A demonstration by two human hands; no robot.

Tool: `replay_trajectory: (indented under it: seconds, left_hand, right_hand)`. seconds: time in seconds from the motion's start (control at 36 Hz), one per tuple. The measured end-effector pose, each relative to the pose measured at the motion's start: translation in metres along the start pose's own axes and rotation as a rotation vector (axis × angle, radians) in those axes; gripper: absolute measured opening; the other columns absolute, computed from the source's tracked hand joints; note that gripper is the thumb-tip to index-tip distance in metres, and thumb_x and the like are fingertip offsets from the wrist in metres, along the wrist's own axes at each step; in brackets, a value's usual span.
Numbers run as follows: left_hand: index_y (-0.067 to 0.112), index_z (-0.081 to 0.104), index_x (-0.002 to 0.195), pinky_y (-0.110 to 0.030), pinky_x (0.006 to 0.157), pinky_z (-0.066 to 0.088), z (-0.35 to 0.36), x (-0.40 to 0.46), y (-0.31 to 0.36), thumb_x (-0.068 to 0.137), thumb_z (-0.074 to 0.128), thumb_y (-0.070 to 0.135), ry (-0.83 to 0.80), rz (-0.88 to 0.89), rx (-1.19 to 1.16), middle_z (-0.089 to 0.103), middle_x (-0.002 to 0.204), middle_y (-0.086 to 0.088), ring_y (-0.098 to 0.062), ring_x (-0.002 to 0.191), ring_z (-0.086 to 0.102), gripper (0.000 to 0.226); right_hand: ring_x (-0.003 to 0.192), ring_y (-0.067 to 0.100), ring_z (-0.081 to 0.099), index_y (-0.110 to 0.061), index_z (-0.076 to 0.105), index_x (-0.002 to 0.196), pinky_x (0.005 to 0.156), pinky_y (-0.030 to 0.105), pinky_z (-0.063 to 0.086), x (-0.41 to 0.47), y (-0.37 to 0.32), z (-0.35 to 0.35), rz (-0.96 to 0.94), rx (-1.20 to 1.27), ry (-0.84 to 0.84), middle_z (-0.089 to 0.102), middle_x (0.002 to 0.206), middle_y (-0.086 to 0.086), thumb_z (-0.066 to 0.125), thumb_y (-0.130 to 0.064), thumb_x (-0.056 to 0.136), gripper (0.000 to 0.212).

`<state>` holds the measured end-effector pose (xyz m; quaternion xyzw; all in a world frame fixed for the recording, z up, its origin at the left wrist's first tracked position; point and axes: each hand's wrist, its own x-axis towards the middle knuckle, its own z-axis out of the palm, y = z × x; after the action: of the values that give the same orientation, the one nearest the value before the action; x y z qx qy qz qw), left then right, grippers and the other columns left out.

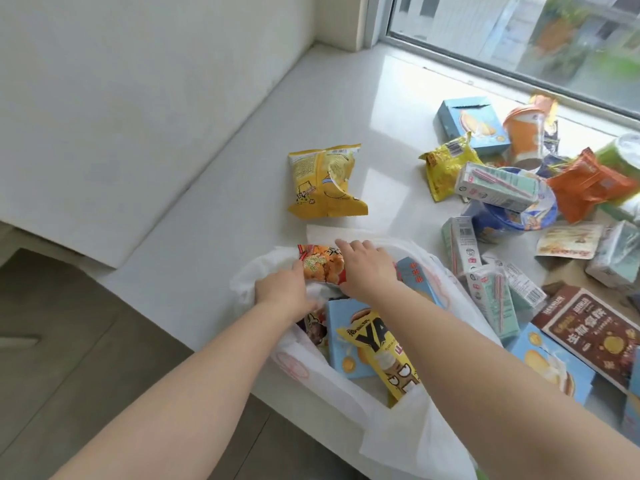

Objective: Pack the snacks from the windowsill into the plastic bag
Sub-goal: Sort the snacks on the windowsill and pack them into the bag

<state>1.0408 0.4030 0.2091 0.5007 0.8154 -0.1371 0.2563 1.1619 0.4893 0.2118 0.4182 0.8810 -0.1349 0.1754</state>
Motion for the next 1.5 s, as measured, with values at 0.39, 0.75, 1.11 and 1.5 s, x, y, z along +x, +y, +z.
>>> replay_trajectory:
  seconds: [0.39, 0.75, 1.11, 1.5]
  left_hand:
    - [0.008, 0.056, 0.125, -0.032, 0.085, 0.041, -0.016, 0.019, -0.012, 0.097, 0.034, 0.010, 0.019, -0.229, -0.576, 0.054, 0.131, -0.017, -0.033, 0.117, 0.051, 0.037]
    - [0.017, 0.043, 0.134, -0.037, 0.087, 0.041, -0.062, -0.014, 0.019, 0.087, 0.048, 0.020, 0.363, -0.148, -0.585, 0.045, 0.129, -0.008, -0.027, 0.115, 0.046, 0.047]
    - [0.025, 0.043, 0.133, -0.037, 0.107, 0.025, -0.076, -0.020, 0.166, 0.085, 0.053, 0.032, 0.435, 0.317, -0.134, 0.034, 0.136, -0.003, -0.024, 0.128, 0.028, 0.049]
    - [0.024, 0.024, 0.145, -0.044, 0.113, 0.018, -0.098, 0.066, 0.320, 0.085, 0.054, 0.021, 0.384, 0.477, 0.231, 0.025, 0.152, -0.002, -0.024, 0.139, 0.020, 0.067]
  right_hand:
    - [0.114, 0.023, 0.041, -0.023, 0.048, 0.124, 0.091, 0.036, 0.039, -0.039, 0.059, 0.001, -0.085, -0.125, 0.104, 0.045, 0.123, 0.000, 0.064, -0.039, 0.077, 0.053]
    - [0.071, 0.023, 0.062, -0.015, 0.066, 0.077, 0.056, 0.029, 0.044, -0.066, 0.026, 0.005, -0.098, -0.104, 0.205, 0.062, 0.077, 0.003, 0.074, -0.012, 0.067, 0.013]
    - [0.099, 0.026, 0.055, -0.014, 0.066, 0.101, 0.069, 0.030, 0.033, -0.105, 0.154, -0.032, 0.214, 0.131, 0.408, 0.065, 0.101, 0.004, 0.044, -0.026, 0.093, 0.026]
    - [0.095, 0.023, 0.055, -0.015, 0.065, 0.102, 0.066, 0.027, 0.034, -0.089, 0.322, -0.035, 0.425, 0.293, 0.366, 0.062, 0.103, 0.005, 0.041, -0.023, 0.094, 0.027]
